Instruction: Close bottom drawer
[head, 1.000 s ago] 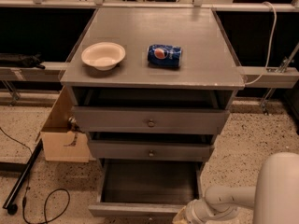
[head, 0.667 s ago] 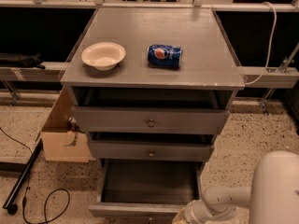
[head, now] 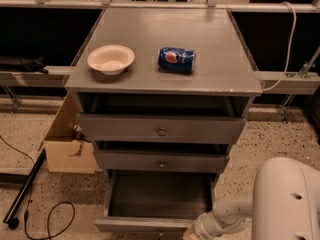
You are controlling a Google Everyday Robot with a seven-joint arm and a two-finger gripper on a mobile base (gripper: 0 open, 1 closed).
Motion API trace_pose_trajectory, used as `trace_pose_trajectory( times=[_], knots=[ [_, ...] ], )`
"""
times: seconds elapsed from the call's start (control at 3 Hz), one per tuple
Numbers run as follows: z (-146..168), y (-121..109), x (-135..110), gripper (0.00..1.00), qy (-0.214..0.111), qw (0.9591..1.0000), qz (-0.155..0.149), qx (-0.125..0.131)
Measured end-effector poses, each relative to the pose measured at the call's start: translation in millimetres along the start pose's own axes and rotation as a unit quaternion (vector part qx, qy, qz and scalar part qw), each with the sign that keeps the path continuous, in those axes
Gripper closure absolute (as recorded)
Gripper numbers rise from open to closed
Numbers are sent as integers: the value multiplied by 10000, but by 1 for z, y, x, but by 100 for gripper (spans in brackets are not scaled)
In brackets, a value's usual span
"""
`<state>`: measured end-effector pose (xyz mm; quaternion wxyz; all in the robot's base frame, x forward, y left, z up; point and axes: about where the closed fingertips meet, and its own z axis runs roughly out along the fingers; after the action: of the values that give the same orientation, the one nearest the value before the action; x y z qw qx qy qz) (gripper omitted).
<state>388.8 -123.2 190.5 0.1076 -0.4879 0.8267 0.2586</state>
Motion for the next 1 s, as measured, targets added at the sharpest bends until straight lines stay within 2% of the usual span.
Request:
trace_pose_trajectory(
  times=[0.67,1.0],
  knots=[
    [18,-28,2,100,108,9998,116,78],
    [18,-27,2,73,99,9999,113,67]
  ],
)
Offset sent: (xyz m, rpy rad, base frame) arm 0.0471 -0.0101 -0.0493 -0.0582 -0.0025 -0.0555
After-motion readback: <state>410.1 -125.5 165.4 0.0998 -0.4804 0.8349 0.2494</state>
